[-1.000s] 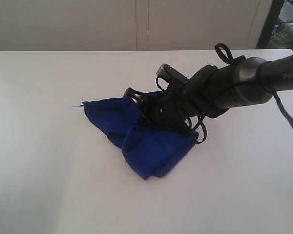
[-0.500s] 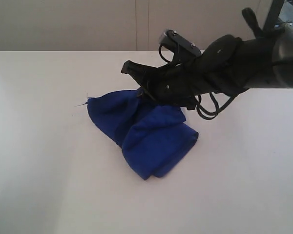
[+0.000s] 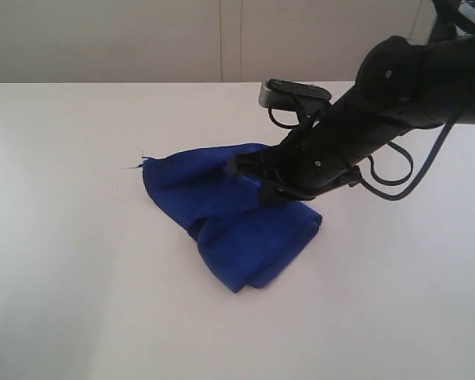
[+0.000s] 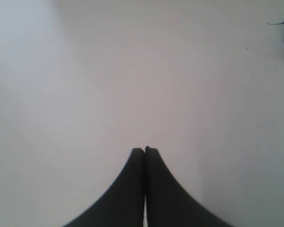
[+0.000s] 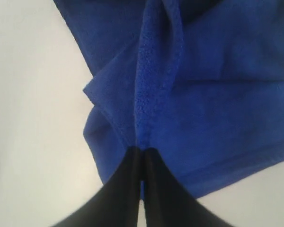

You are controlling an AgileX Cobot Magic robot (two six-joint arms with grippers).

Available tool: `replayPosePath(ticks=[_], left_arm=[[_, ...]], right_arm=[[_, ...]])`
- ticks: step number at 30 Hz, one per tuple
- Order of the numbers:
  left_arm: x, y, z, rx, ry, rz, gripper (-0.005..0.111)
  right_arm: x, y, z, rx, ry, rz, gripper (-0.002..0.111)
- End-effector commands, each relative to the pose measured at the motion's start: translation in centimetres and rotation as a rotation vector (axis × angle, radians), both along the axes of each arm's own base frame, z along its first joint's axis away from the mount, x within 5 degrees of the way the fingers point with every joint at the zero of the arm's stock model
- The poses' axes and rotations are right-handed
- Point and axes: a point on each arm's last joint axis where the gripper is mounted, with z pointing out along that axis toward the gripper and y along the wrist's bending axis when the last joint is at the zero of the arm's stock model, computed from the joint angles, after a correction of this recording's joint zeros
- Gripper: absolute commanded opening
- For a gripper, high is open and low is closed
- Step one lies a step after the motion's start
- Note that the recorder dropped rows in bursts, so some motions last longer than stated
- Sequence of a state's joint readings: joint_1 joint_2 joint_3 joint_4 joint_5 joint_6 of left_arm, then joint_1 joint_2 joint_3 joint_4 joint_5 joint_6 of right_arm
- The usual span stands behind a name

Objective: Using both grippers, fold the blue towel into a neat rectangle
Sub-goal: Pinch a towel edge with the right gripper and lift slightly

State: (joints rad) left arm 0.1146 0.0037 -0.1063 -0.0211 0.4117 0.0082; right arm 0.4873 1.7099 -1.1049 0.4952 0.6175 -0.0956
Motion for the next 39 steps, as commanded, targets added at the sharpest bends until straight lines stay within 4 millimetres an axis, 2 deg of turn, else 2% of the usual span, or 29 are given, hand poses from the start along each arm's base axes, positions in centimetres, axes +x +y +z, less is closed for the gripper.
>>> replayPosePath(ticks=[1,39], left_arm=[[0.01,-0.03,-0.17,-0.015,-0.001,0.004,0.0],[0.0,0.05,-0.18,-0.001,0.0,0.007,0.0]], right_arm=[[0.09,-0.66,0.04,-0.047,-0.015,0.01,0.0],[0.09,-0.66,0.04,-0.031,0.011,-0.041,0.0]])
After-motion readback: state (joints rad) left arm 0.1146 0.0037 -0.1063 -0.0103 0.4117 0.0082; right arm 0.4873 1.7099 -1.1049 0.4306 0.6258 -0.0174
